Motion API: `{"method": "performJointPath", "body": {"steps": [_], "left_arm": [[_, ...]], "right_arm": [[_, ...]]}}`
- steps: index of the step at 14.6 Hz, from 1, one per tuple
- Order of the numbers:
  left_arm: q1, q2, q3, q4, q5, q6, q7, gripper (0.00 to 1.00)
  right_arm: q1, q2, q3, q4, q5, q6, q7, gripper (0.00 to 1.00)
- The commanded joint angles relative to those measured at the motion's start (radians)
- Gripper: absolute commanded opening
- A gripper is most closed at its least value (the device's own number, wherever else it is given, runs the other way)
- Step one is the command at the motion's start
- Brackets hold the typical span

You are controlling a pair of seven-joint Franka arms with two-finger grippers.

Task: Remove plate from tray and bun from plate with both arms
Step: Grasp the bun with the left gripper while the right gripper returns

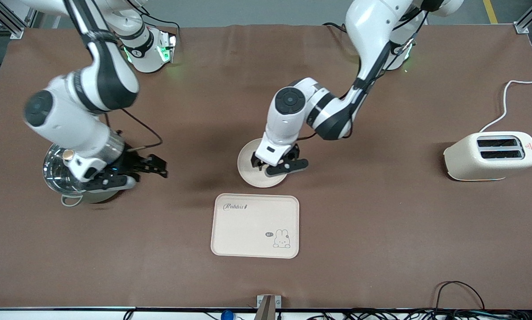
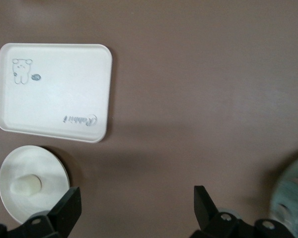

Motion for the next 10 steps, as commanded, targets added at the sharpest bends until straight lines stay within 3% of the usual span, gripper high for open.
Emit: {"method": "performJointPath", "body": {"steps": [1, 3, 7, 8, 9, 10], "left_arm": [[-0.027, 0.069, 0.013, 0.035, 0.056, 0.046, -0.086, 1.0], [-0.046, 0.093, 0.013, 0.032, 0.096, 0.046, -0.12, 0.99], [-0.046, 0.107, 0.013, -0.031, 0.133, 0.103, -0.186, 0.92], [-0.05, 0.109, 0.013, -0.049, 0.133, 0.132, -0.198, 0.85], [-0.053, 0.11, 0.013, -0.065, 0.133, 0.155, -0.201, 0.69], [-0.053, 0.11, 0.011, -0.068, 0.133, 0.161, -0.207, 0.46]], "right_arm": [[-0.053, -0.014, 0.016, 0.197, -0.1, -0.298, 0.012, 1.0], [-0.081, -0.04, 0.016, 0.269, -0.137, -0.414, 0.012, 1.0], [-0.134, -0.157, 0.01, 0.26, -0.137, -0.513, -0.009, 1.0], [-0.124, -0.181, -0.04, 0.251, -0.138, -0.54, -0.061, 1.0], [-0.101, -0.2, -0.094, 0.25, -0.138, -0.548, -0.119, 1.0], [-0.079, -0.206, -0.143, 0.248, -0.138, -0.551, -0.165, 1.0]]}}
